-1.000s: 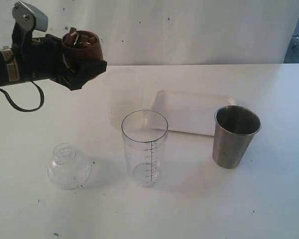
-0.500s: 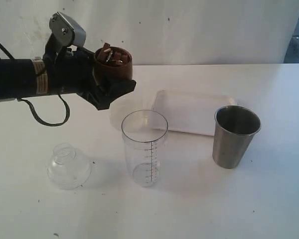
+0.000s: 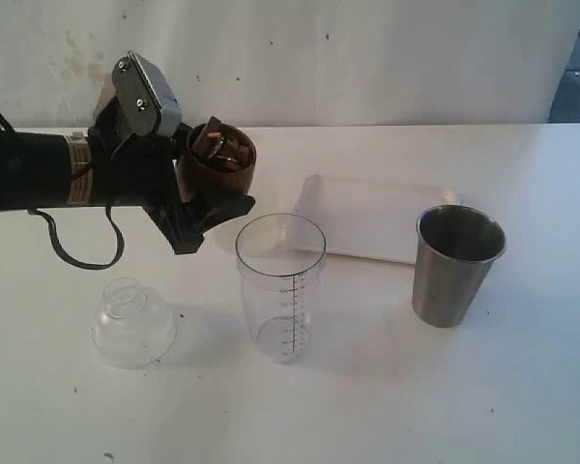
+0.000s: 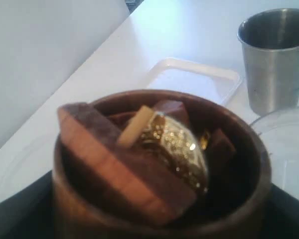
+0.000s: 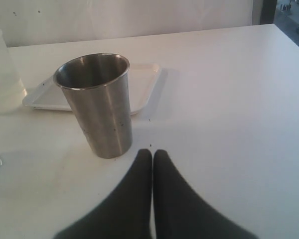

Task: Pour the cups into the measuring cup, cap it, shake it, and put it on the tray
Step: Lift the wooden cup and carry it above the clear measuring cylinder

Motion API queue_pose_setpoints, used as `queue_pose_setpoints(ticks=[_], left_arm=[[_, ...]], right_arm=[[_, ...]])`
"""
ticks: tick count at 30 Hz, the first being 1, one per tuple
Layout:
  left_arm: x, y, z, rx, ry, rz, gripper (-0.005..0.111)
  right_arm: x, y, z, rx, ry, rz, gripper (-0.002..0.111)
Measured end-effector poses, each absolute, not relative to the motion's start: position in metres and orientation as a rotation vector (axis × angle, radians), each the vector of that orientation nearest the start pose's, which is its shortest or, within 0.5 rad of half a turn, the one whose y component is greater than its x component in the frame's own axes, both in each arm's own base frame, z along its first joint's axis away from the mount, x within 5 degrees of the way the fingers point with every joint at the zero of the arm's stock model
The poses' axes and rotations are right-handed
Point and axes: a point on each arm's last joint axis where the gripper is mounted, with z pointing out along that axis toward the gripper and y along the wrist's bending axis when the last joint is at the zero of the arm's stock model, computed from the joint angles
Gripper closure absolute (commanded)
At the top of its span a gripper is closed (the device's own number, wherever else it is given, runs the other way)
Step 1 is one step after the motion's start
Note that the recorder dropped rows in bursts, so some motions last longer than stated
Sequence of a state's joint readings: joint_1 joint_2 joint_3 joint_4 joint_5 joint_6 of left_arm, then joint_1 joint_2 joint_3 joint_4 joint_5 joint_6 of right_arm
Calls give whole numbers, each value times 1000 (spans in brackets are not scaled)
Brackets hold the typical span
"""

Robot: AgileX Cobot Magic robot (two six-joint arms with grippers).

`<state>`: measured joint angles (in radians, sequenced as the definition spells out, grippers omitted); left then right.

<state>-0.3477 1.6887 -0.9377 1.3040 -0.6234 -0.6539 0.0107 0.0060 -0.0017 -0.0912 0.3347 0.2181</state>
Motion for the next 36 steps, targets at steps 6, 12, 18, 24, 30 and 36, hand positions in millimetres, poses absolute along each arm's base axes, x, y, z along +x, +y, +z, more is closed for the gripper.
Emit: queue_pose_setpoints(ticks=[6, 12, 18, 24, 30, 36], left_arm=[[313, -168, 232, 1173, 1530, -449, 107], [312, -171, 236, 1171, 1450, -468, 107], [317, -173, 237, 1186, 1416, -441, 107], [320, -174, 242, 1181, 1394, -434, 107], [322, -174, 236, 1197, 1393, -421, 107], [325, -176, 228, 1175, 1392, -445, 107]], right_arm=[[54, -2, 183, 131, 1817, 74, 108], [54, -2, 183, 131, 1817, 74, 108], [54, -2, 183, 131, 1817, 74, 108], [54, -2, 183, 131, 1817, 74, 108], [54, -2, 183, 131, 1817, 74, 108], [54, -2, 183, 131, 1817, 74, 108]])
